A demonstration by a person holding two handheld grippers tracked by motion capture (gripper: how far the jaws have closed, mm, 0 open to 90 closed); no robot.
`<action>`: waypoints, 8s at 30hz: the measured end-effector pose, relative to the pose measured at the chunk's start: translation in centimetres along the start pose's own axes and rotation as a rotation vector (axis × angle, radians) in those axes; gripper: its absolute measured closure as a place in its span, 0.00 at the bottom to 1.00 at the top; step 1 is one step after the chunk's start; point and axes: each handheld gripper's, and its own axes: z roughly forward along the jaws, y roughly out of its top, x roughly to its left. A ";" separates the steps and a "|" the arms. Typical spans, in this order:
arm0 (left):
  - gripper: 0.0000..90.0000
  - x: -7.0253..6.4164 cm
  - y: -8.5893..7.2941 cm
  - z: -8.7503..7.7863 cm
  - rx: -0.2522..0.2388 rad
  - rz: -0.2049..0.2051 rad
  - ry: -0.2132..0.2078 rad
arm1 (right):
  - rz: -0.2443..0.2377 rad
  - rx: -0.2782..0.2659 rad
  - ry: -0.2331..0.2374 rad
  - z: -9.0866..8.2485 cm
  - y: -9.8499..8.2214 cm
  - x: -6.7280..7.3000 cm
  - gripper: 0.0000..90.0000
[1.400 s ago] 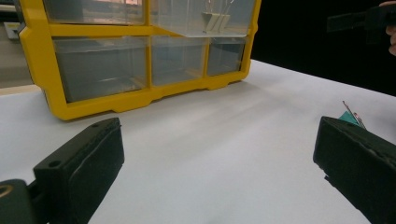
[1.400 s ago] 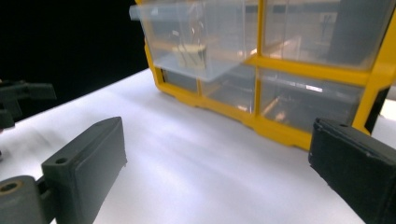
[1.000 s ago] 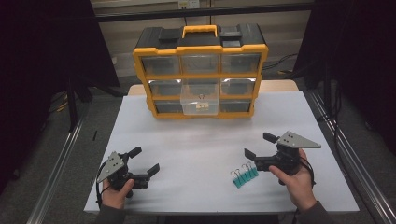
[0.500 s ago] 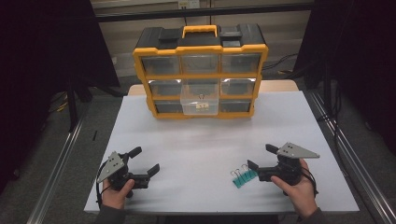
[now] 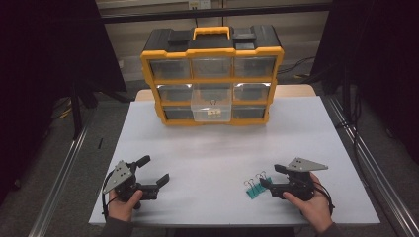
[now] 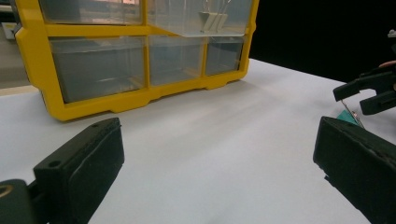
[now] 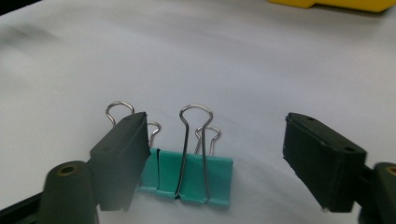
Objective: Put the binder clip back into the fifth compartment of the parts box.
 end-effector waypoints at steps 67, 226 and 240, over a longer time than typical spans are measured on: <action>0.02 0.3 0.1 -0.3 0.029 0.039 0.004 | 0.001 -0.168 -0.009 0.0 4.9 -0.4 0.56; 0.02 0.2 0.0 -0.1 -0.003 0.000 0.000 | -0.044 -0.341 0.041 2.2 15.7 1.6 0.11; 0.02 0.2 0.1 -0.2 -0.002 0.006 0.003 | -0.022 -0.328 0.090 0.9 11.5 1.6 0.05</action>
